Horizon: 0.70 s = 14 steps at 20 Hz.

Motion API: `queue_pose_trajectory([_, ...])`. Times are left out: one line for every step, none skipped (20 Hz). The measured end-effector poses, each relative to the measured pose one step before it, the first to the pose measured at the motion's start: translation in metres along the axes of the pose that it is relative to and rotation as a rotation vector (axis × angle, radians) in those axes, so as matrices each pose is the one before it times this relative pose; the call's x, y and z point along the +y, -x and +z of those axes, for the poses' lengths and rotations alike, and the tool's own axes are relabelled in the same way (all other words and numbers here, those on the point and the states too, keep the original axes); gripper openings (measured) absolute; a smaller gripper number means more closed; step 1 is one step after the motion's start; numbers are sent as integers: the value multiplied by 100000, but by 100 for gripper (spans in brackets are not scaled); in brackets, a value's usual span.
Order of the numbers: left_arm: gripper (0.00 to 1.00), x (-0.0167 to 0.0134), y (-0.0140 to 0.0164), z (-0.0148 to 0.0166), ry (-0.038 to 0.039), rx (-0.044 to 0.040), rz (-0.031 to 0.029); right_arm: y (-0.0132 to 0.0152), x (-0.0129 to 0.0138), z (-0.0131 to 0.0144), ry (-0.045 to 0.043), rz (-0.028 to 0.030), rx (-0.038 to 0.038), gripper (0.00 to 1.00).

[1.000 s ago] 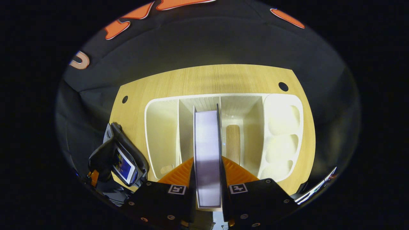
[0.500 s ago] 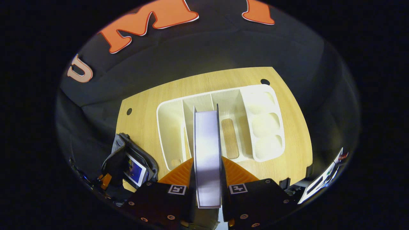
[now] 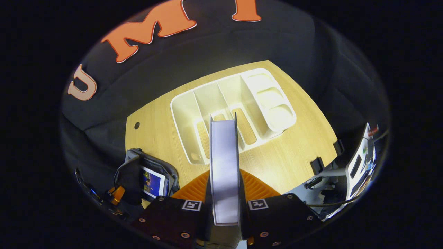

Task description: Open the schoolbag, grab two books from the bookshelf and put them into the schoolbag.

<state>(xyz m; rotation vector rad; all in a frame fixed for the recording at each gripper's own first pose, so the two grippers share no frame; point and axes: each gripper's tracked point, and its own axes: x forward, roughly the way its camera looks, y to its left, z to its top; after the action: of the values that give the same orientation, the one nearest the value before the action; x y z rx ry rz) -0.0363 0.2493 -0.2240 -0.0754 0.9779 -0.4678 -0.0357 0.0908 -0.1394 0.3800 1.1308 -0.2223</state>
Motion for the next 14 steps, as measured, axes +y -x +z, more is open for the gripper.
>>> queue_pose_trajectory([6,17,9,144,-1537,91,-1777,430,321,-897,-1961,-265,-373,34])
queue_pose_trajectory([6,108,-15,-134,-1795,314,-2102,345,275,-924,-1840,-314,-567,34])
queue_pose_trajectory([6,180,-76,80,-1840,34,-1500,400,208,-837,-1635,-126,-643,34])
queue_pose_trajectory([6,99,1,-154,-1572,518,-1649,309,282,-824,-1663,-126,-626,34])
queue_pose_trajectory([6,241,47,110,-1575,18,-1412,408,292,-769,-1562,-183,-903,34])
queue_pose_trajectory([6,60,-49,-228,-1126,727,-957,387,420,-687,-1551,813,-406,34])
queue_pose_trajectory([6,270,156,130,-1074,-168,-927,409,477,-732,-1626,1223,-246,34])
queue_pose_trajectory([6,88,23,62,-733,19,-633,354,343,-696,-995,1264,-327,34])
queue_pose_trajectory([6,77,35,78,-743,214,-778,426,334,-567,-1071,1058,-490,34])
queue_pose_trajectory([6,155,63,29,-818,169,-432,340,389,-432,-289,1668,-927,34])
queue_pose_trajectory([6,72,106,120,-1053,-117,-648,339,593,-364,-758,1825,-1048,34])
queue_pose_trajectory([6,-44,-106,-13,-793,36,-388,334,623,-356,-507,2176,-716,34])
queue_pose_trajectory([9,39,15,85,-603,-119,-460,314,580,-256,-1154,2213,-724,34])
queue_pose_trajectory([6,47,-32,36,-366,56,-331,206,578,-168,-738,2578,-694,34])
